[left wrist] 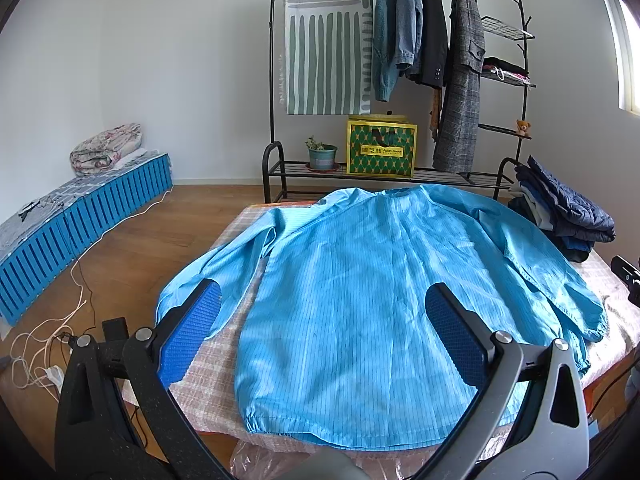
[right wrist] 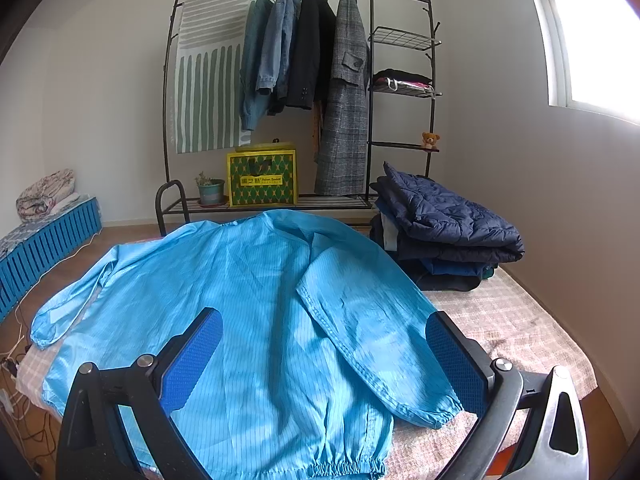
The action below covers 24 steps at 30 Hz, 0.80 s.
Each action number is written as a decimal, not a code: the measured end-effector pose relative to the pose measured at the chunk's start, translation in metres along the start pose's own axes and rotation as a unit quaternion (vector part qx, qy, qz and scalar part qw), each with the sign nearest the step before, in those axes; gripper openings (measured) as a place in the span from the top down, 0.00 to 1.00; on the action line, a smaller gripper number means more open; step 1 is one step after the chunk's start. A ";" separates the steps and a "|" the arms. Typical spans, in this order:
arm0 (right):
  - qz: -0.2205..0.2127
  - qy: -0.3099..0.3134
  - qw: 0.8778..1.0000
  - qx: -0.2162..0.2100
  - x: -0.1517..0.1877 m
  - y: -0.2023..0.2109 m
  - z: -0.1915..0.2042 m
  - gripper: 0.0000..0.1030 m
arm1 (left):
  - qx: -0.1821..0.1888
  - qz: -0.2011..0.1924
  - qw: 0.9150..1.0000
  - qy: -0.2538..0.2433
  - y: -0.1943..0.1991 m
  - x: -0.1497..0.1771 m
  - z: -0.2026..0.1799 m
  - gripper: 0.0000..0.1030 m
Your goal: Fold large clothes
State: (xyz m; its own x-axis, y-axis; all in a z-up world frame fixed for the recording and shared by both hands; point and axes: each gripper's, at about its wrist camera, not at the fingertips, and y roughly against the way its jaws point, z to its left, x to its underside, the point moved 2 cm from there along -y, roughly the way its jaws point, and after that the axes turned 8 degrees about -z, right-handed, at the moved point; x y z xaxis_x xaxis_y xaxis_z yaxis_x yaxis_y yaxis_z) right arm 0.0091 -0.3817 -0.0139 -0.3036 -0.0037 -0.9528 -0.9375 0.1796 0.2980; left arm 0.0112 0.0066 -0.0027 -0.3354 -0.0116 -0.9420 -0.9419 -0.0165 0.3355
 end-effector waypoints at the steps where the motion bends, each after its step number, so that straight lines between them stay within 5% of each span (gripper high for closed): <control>1: 0.000 0.000 1.000 0.000 0.000 0.000 0.000 0.00 | 0.000 0.000 1.000 0.000 0.000 0.000 0.000 0.00; 24: -0.001 0.000 1.000 -0.008 -0.002 -0.001 0.009 0.00 | -0.010 0.000 1.000 0.002 -0.005 -0.007 0.014 0.00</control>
State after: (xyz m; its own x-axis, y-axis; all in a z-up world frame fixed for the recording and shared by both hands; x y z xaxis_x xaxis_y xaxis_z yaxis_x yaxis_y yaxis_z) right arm 0.0124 -0.3726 -0.0131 -0.3018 -0.0035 -0.9534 -0.9407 0.1636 0.2972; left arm 0.0185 0.0204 0.0024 -0.3353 -0.0161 -0.9420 -0.9413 -0.0368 0.3357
